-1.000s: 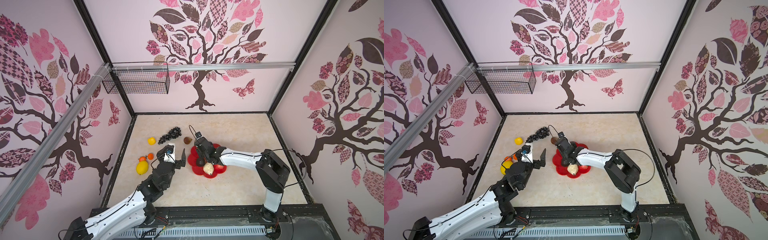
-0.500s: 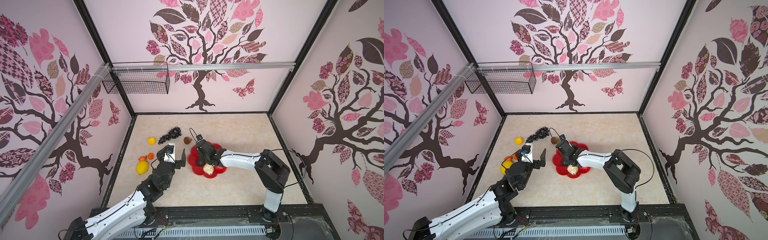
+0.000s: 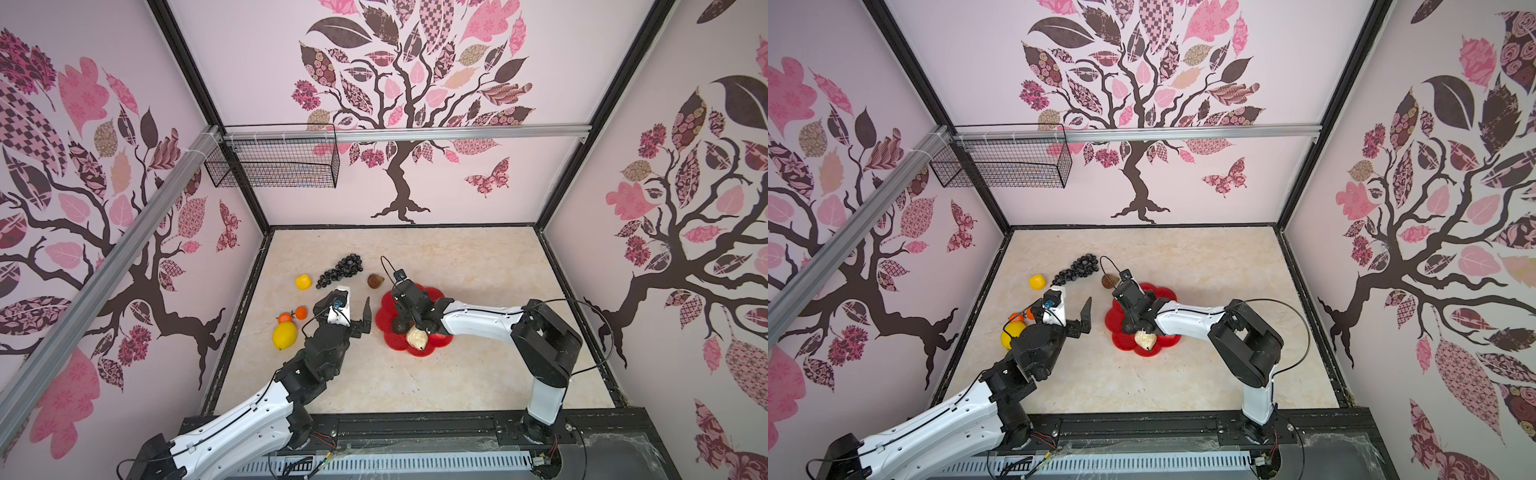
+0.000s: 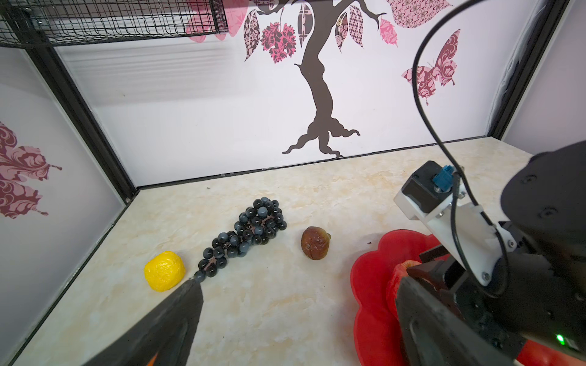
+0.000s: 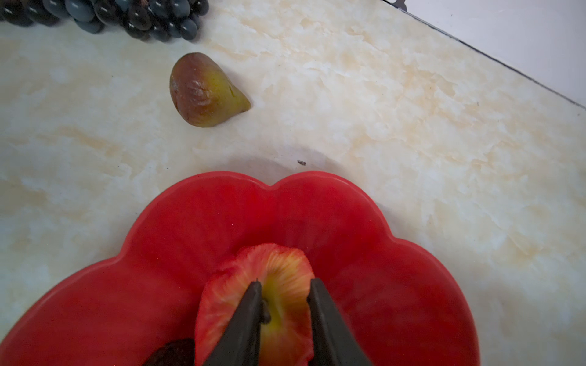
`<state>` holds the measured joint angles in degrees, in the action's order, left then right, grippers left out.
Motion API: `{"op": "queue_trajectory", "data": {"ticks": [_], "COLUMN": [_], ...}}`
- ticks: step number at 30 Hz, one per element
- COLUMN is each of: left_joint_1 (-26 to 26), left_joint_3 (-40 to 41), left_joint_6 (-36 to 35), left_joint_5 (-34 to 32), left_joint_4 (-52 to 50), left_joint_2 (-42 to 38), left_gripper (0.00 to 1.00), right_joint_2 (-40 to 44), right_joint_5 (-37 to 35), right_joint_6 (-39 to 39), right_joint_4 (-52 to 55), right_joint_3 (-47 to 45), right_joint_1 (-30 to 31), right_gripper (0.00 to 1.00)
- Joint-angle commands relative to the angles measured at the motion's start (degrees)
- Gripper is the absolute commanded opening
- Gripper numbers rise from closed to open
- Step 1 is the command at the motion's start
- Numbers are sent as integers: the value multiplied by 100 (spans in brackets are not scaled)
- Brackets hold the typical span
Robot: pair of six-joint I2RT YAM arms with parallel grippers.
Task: Arrange fruit in a fruit bowl
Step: Place the fruit in the fruit bowl.
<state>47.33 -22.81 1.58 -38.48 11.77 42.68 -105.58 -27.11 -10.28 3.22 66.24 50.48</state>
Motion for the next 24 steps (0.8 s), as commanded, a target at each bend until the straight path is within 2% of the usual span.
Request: {"op": "queue_trajectory", "data": {"ticks": [1, 14, 18, 20, 24], "left_joint_1": [-13, -9, -29, -71, -574], "left_joint_3": [152, 119, 56, -118, -456], "left_joint_6": [2, 18, 171, 487, 1100], "left_joint_5": [-113, -352, -547, -772, -123], "left_joint_4": [70, 134, 185, -90, -778], "left_joint_2": [3, 191, 372, 485, 808], "left_gripper": [98, 98, 98, 98, 98], "right_joint_2": [342, 900, 1577, 2056, 3037], "right_joint_5": [31, 333, 499, 592, 828], "right_joint_6": [-99, -202, -289, -351, -440], "right_joint_4": [324, 792, 1106, 1154, 1301], "right_joint_3": [3, 185, 77, -134, -636], "right_joint_1": [-21, -21, -21, -21, -21], "right_gripper": [38, 53, 59, 61, 66]}}
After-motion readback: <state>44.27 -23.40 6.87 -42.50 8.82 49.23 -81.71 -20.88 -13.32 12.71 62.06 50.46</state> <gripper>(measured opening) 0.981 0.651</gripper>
